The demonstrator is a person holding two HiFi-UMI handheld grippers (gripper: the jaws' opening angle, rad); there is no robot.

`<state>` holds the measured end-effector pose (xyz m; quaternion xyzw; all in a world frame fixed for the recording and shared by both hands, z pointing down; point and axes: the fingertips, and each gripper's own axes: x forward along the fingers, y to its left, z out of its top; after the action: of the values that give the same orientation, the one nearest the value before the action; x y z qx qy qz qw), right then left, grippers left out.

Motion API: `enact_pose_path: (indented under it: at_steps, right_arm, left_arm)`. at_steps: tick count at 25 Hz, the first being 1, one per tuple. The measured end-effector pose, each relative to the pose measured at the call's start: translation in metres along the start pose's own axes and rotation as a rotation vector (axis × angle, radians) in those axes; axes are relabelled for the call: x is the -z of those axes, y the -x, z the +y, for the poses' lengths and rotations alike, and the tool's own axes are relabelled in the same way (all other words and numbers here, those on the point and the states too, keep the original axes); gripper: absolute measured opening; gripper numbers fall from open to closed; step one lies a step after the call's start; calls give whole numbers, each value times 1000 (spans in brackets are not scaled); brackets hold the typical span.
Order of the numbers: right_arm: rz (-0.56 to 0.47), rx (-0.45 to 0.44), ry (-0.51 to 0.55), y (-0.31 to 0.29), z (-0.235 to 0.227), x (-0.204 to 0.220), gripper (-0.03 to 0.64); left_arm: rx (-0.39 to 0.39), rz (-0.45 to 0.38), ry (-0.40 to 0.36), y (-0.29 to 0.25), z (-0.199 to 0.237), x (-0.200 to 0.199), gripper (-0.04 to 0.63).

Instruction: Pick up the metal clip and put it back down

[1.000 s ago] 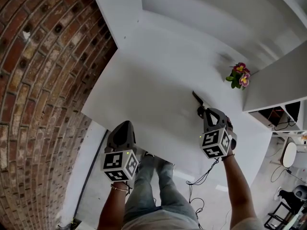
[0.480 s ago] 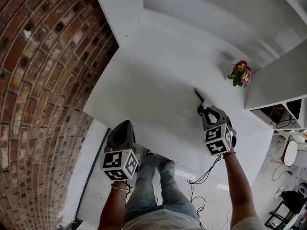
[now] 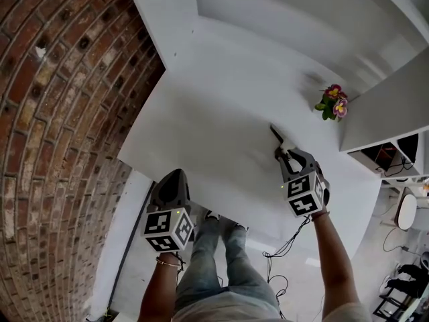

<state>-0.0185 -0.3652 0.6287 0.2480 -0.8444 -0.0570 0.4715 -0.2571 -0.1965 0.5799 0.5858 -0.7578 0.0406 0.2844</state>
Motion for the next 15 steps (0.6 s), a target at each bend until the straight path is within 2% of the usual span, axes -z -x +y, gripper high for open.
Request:
enact_pose_path:
  at_steps: [9,15]
  right_arm:
    - [-55,16,-83,32,-4,-15,83]
    - [-124,88,-207,82,-18,-32,69]
  left_arm:
    - [36,-25,-24,3,-13,-25,11]
    - [100,-52,-55,3,-34,-54,11]
